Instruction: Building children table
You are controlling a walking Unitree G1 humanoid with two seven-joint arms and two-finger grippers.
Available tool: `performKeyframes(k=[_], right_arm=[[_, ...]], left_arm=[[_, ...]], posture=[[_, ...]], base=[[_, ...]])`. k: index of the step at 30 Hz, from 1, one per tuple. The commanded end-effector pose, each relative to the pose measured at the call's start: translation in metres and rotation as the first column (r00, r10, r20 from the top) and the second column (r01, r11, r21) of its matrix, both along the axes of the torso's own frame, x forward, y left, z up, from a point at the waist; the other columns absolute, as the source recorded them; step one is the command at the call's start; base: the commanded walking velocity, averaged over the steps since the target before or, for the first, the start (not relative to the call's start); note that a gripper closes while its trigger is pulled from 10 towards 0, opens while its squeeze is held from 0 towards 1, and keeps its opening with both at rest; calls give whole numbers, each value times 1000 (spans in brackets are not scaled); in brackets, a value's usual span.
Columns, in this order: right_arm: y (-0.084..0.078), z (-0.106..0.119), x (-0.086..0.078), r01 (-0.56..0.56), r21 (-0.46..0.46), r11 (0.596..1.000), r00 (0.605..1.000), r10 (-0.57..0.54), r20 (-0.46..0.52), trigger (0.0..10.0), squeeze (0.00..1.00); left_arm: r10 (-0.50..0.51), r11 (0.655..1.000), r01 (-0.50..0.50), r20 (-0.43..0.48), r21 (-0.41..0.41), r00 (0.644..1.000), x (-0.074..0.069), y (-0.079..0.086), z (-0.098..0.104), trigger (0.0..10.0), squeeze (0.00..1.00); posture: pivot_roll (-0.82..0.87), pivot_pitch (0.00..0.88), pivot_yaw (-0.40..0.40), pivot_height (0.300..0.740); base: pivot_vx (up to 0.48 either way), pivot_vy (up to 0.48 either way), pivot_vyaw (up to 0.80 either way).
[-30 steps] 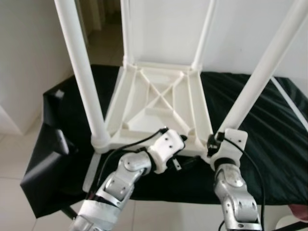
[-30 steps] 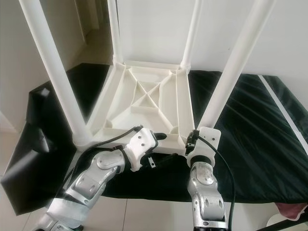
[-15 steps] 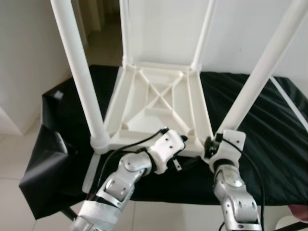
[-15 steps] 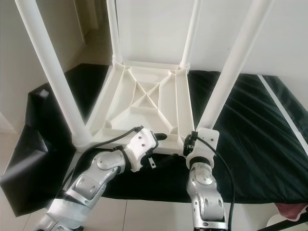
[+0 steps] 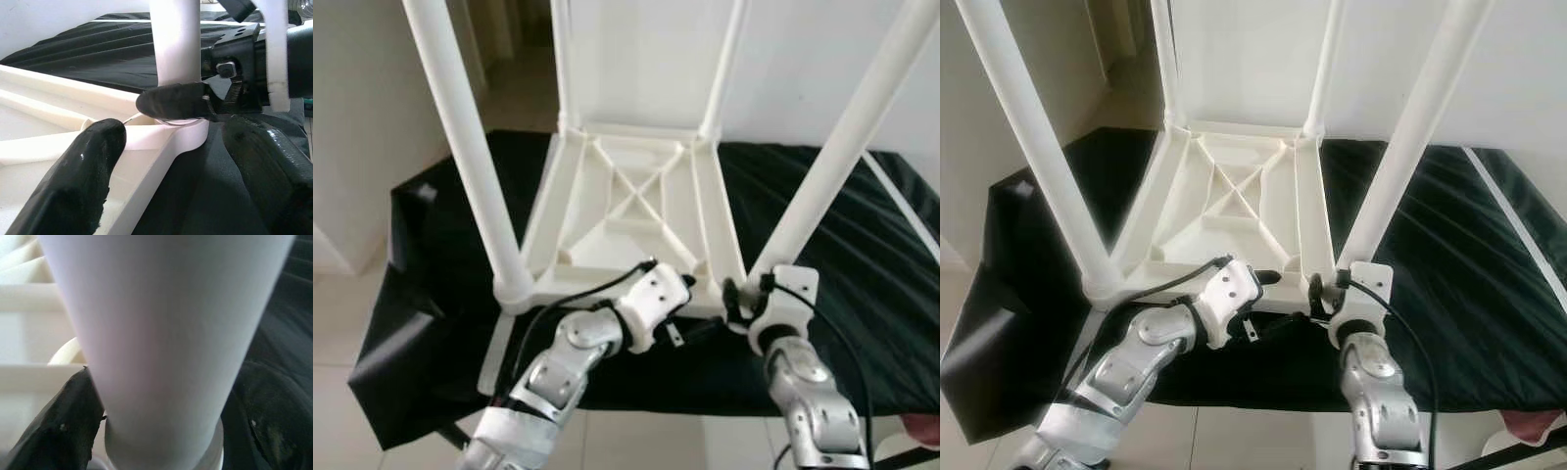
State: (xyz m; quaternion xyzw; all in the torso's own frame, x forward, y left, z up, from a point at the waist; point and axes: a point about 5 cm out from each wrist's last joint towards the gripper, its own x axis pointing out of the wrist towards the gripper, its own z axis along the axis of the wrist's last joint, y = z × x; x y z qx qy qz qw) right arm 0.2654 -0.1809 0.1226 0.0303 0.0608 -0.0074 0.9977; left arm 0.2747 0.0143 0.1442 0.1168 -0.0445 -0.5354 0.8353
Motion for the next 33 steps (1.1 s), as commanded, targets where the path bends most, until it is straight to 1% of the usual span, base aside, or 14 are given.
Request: performKeyframes(k=[1, 3, 5, 7, 8, 10, 11, 14, 17, 20, 21, 22, 23, 33], right_arm=[[-2, -5, -1, -32, 23, 999, 999, 32, -7, 10000, 0], [-6, -4, 1, -88, 15, 996, 996, 88, 7, 10000, 0], [-6, -4, 1, -88, 15, 996, 996, 88, 7, 10000, 0], [-8, 1, 3, -170, -33, 985, 985, 172, 34, 10000, 0], [-8, 1, 3, -170, -33, 985, 985, 172, 34, 10000, 0], [-12, 9, 9, -248, -130, 960, 964, 258, 64, 10000, 0], [-12, 9, 9, -248, -130, 960, 964, 258, 64, 10000, 0], [-15, 17, 18, -320, -211, 924, 937, 341, 70, 10000, 0], [-15, 17, 20, -330, -221, 918, 933, 352, 68, 10000, 0], [-16, 15, 22, -381, -244, 892, 914, 403, 46, 10000, 0], [-17, 12, 22, -399, -245, 884, 908, 418, 30, 2471, 0], [-17, 9, 21, -412, -245, 878, 903, 429, 21, 2471, 0], [-18, 7, 20, -421, -232, 877, 900, 436, 12, 0, 0], [-22, -5, 12, -451, -226, 863, 888, 460, -17, 0, 0]], left_arm=[[-30, 1000, 30, -2, 9, 1000, -2, -2, -1, 10000, 0], [-31, 999, 31, 2, 10, 1000, 0, -2, 0, 10000, 0], [-31, 999, 31, 2, 10, 1000, 0, -2, 0, 10000, 0], [-31, 999, 31, 6, 10, 1000, 1, -2, 1, 10000, 0], [-31, 999, 31, 6, 10, 1000, 1, -2, 1, 10000, 0], [-32, 999, 32, 8, 10, 999, 1, -2, 2, 10000, 0], [-32, 999, 32, 8, 10, 999, 1, -2, 2, 10000, 0], [-37, 999, 37, 10, 12, 999, 0, -2, 1, 10000, 0], [-37, 999, 37, 9, 13, 999, 0, -2, 1, 10000, 0], [-34, 999, 33, 12, 15, 999, 0, -2, 1, 10000, 0], [-31, 999, 31, 13, 15, 999, 1, -1, 2, 10000, 0], [-30, 999, 30, 14, 14, 999, 1, -1, 2, 10000, 0], [-29, 1000, 28, 14, 14, 999, 1, -1, 2, 10000, 0], [-35, 999, 35, 14, 24, 999, -1, -1, 0, 10000, 0]], posture=[[-8, 0, -26, 740], [-9, 0, -25, 740], [-9, 0, -25, 740], [-9, 0, -25, 740], [-9, 0, -25, 740], [-8, 0, -26, 740], [-8, 0, -26, 740], [-3, 0, -28, 740], [-3, 0, -28, 740], [4, 0, -32, 740], [10, 0, -35, 740], [11, 0, -35, 740], [13, 0, -36, 740], [4, 0, -26, 740]], base=[[0, 0, 0], [0, 0, 0], [0, 0, 0], [0, 0, 0], [0, 0, 0], [0, 0, 0], [0, 0, 0], [0, 0, 0], [0, 0, 0], [0, 0, 0], [0, 0, 0], [0, 0, 0], [0, 0, 0], [0, 0, 0]])
